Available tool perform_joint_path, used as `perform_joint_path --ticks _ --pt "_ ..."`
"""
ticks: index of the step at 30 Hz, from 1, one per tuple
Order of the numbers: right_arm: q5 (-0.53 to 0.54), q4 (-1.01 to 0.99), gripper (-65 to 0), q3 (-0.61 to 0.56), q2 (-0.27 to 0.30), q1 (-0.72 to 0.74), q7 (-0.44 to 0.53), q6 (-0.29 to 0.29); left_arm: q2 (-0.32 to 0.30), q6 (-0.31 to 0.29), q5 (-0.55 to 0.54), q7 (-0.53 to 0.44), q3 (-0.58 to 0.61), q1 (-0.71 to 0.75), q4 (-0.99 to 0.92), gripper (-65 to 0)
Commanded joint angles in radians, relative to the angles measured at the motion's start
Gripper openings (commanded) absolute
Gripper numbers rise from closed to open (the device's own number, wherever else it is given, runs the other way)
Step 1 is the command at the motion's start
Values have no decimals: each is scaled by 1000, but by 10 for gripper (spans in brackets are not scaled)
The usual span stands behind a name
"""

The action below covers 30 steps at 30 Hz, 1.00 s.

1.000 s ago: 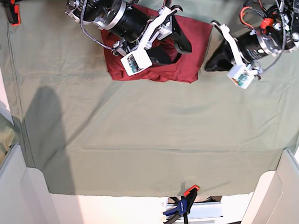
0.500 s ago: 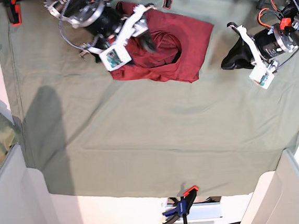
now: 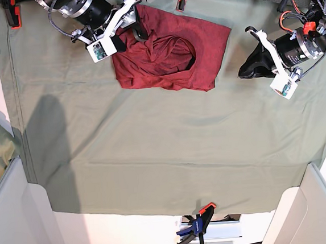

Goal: Fold the T-shirt properly
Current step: 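Release the right gripper and press the folded bundle flat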

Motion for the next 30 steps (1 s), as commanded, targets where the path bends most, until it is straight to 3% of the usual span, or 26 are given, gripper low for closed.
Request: perform_joint_path --ticks 1,3,7,9,19,25,30 --pt "11 18 -310 0 0 9 36 3 -14 -5 -11 -25 -8 -10 17 -650" --pt "11 18 -345 0 0 9 40 3 -14 -5 -12 -25 -8 -11 17 -650" --pt "-21 18 -578 0 0 10 44 2 -14 -5 -12 -25 -8 -11 17 -650" --pt "-23 18 -640 0 0 10 47 2 -14 -5 -12 -25 -8 -11 17 -650" --pt "47 18 -650 -26 -8 10 45 3 -14 -5 -11 -25 -8 -11 17 -650" --pt "64 18 -650 -181 -10 10 46 4 -26 -5 -11 -25 -8 -11 17 -650" --pt "-15 18 -650 -320 -50 10 46 4 -48 -5 -11 -25 -10 -11 17 -650"
